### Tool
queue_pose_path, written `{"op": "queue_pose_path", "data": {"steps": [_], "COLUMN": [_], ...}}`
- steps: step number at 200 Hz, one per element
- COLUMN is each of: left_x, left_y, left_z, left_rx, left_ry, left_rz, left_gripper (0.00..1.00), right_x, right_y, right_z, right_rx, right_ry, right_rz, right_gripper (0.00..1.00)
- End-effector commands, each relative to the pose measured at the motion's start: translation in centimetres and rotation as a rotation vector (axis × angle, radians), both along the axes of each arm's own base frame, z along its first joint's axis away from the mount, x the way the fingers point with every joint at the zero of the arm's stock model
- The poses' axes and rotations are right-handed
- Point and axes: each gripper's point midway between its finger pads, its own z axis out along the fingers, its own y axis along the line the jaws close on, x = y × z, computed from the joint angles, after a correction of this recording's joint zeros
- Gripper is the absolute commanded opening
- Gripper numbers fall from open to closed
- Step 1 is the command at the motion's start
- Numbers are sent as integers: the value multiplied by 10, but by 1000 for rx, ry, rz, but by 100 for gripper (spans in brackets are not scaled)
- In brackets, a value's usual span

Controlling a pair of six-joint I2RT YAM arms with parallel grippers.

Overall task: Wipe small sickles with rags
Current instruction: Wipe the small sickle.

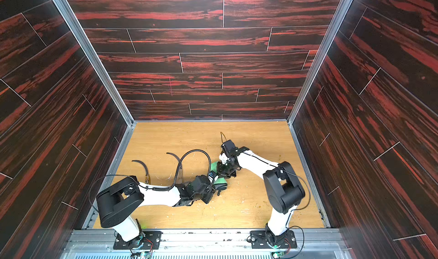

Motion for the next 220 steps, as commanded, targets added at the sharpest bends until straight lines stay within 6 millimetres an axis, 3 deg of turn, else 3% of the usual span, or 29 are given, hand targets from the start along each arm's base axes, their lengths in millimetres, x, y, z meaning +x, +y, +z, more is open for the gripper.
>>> {"op": "queue_pose_path", "data": {"steps": [1, 25, 42, 93, 117, 155, 192, 220], "left_x": [2, 3, 3, 5, 6, 8, 10, 12], "left_y": [7, 9, 11, 16, 18, 18, 17, 19], "left_z": [-2, -3, -6, -8, -8, -9, -10, -10], "left_rx": [18, 23, 26, 24, 19, 23, 29, 34], "left_ry": [-10, -10, -5, -2, -1, 1, 2, -7], "left_rz": [19, 34, 41, 71, 81, 86, 93, 105], "left_gripper": [0, 0, 0, 0, 0, 0, 0, 0], "right_x": [-10, -16, -11, 12, 26, 26, -2, -32], "right_y": [4, -4, -20, -64, -73, -62, -39, -16], "right_z": [-23, -34, -42, -56, -52, -41, -30, -32], "right_rx": [11, -29, -111, -206, -219, -207, -205, -168], "right_ry": [92, 103, 77, 51, 20, 2, -7, 24], "right_rz": [-35, -34, -37, -89, -99, -60, 6, 43], "right_gripper": [4, 3, 3, 2, 2, 1, 1, 1]}}
